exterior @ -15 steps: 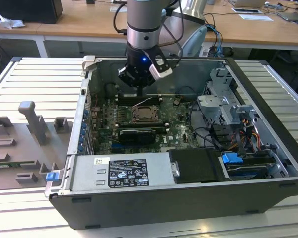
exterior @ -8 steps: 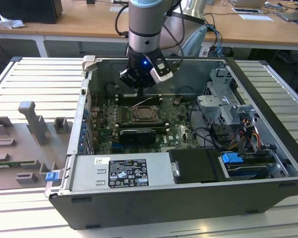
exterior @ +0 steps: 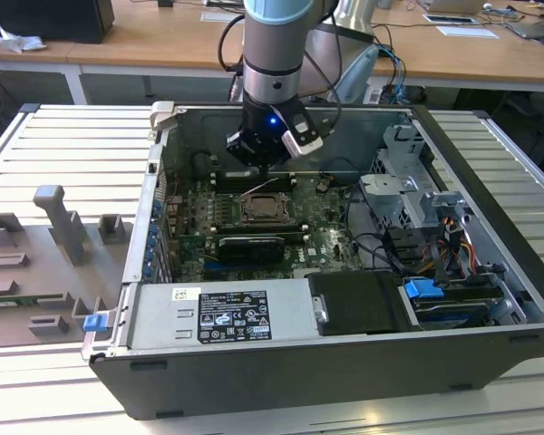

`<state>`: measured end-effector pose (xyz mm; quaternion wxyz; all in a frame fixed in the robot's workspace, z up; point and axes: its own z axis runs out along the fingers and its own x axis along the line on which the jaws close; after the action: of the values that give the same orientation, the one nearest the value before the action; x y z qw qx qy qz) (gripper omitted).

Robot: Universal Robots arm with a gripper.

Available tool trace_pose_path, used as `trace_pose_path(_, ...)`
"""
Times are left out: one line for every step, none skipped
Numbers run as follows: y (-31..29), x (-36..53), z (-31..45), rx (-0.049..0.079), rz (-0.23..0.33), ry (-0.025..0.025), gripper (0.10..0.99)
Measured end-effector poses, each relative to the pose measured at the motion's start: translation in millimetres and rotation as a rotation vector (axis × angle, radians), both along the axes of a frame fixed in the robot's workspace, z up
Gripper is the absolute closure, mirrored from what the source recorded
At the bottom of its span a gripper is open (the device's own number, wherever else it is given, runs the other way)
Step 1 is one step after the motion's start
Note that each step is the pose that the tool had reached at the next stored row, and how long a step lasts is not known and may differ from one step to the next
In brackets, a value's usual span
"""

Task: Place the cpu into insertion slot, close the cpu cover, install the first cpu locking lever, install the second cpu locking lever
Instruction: 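Install the first cpu locking lever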

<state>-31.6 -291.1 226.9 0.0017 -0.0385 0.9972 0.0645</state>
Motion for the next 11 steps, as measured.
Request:
trace_pose_path(0.4,1.7,-1.1,0.000,0.000,-0.0001,0.980)
trace_pose_path(0.7,2.8,-1.7,0.000,0.000,0.0000,0.980)
trace_pose_path(0.9,3.7,-2.4,0.000,0.000,-0.0001,0.980)
trace_pose_path(1.0,5.7,-3.6,0.000,0.000,0.0000,0.980)
trace_pose_path(1.1,8.0,-5.1,0.000,0.000,0.0001,0.980)
trace_pose_path(1.0,9.2,-6.1,0.000,0.000,0.0001,0.980)
trace_pose_path(1.1,10.8,-8.2,0.000,0.000,0.0001,0.980)
trace_pose_path(1.1,12.6,-10.6,0.000,0.000,0.0000,0.980)
trace_pose_path(1.1,13.7,-12.7,0.000,0.000,0.0000,0.980)
trace_pose_path(1.2,14.8,-15.3,0.000,0.000,0.0000,0.980)
trace_pose_path(1.2,15.5,-16.6,0.000,0.000,0.0000,0.980)
